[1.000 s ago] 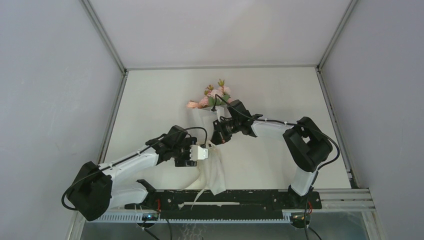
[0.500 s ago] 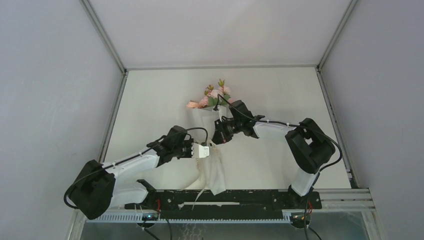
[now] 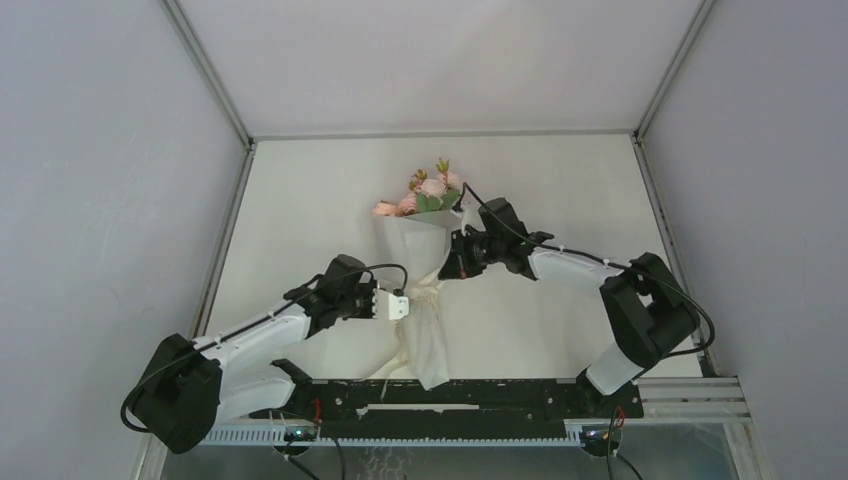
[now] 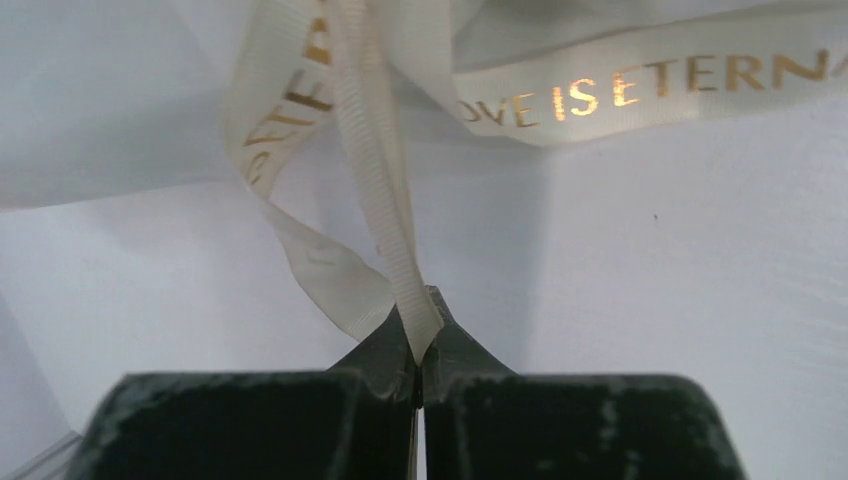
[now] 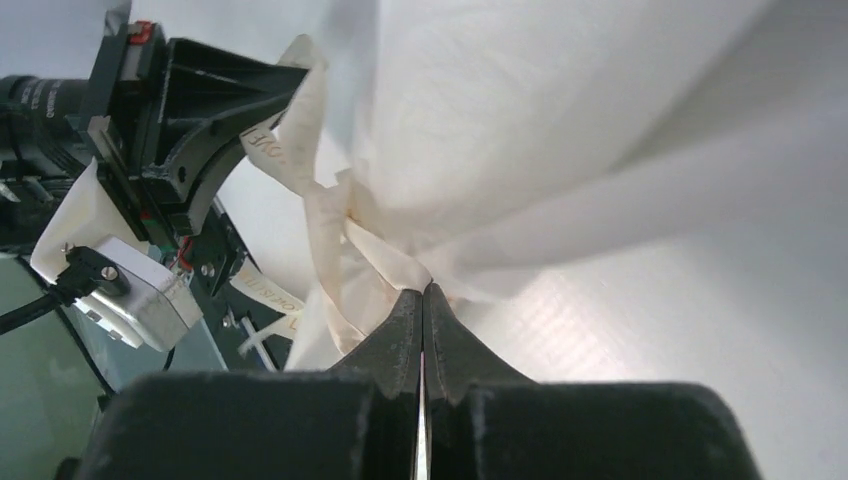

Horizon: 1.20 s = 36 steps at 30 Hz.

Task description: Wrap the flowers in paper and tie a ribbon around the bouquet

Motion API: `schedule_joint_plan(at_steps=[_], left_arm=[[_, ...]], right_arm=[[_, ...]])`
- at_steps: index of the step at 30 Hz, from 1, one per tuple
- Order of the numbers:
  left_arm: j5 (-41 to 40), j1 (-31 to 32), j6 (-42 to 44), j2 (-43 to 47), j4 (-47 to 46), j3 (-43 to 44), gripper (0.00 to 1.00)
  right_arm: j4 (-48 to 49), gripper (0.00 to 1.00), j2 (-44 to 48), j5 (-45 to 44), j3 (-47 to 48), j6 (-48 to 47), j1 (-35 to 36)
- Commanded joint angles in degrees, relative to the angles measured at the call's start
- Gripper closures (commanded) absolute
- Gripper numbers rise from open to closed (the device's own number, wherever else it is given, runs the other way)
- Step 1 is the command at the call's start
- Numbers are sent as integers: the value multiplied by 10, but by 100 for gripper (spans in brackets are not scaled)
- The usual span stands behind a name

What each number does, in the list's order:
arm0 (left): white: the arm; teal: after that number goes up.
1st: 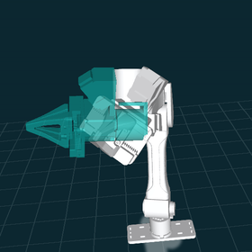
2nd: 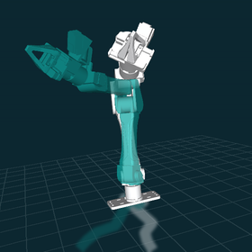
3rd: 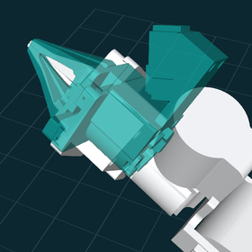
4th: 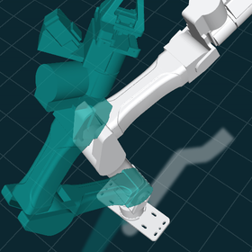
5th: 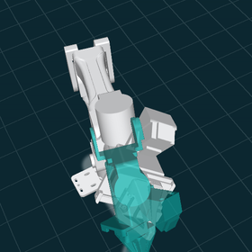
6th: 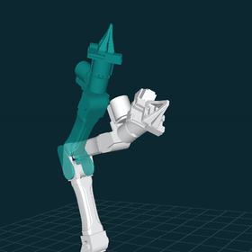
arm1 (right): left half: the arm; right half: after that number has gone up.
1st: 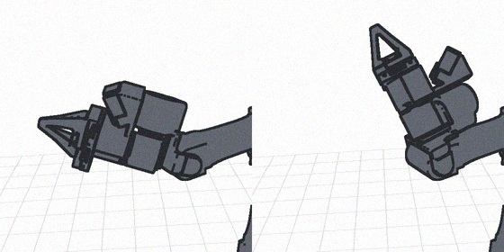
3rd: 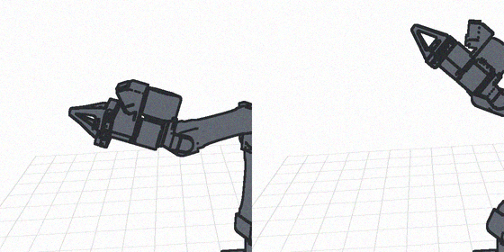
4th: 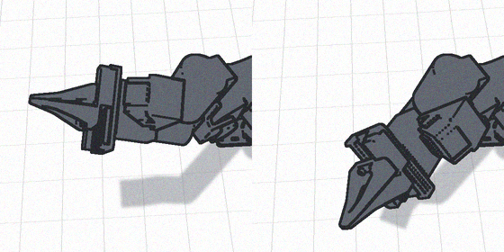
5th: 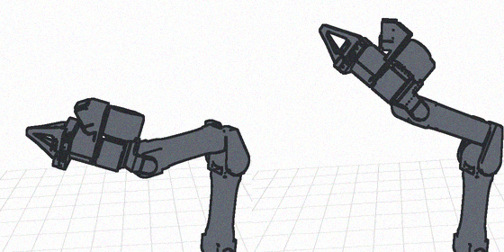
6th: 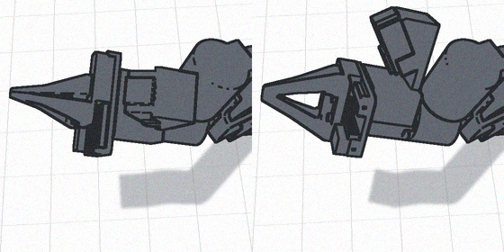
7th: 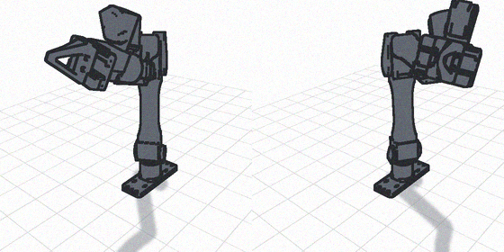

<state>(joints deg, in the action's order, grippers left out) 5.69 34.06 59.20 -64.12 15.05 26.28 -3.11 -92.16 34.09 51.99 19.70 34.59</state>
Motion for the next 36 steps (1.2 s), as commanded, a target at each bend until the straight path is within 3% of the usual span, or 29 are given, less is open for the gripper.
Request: schedule_joint_plan(at_steps=[1,10,23,27,33,36], left_arm=[[-13,-5,34,24,18,-20,100],[-49,-34,155,33,32,-51,100],[-13,-108,201,34,79,-21,100],[65,-101,150,53,143,45,100],[80,-30,88,57,140,66,100],[88,-18,78,58,133,63,100]], right_arm=[[-22,100,37,-55,-21,35,-11],[-45,100,83,-82,-126,54,-56],[-13,100,80,-37,-201,78,-124],[-1,100,105,0,-146,81,-98],[-22,100,123,-27,2,13,14],[-2,100,113,-43,37,9,28]])
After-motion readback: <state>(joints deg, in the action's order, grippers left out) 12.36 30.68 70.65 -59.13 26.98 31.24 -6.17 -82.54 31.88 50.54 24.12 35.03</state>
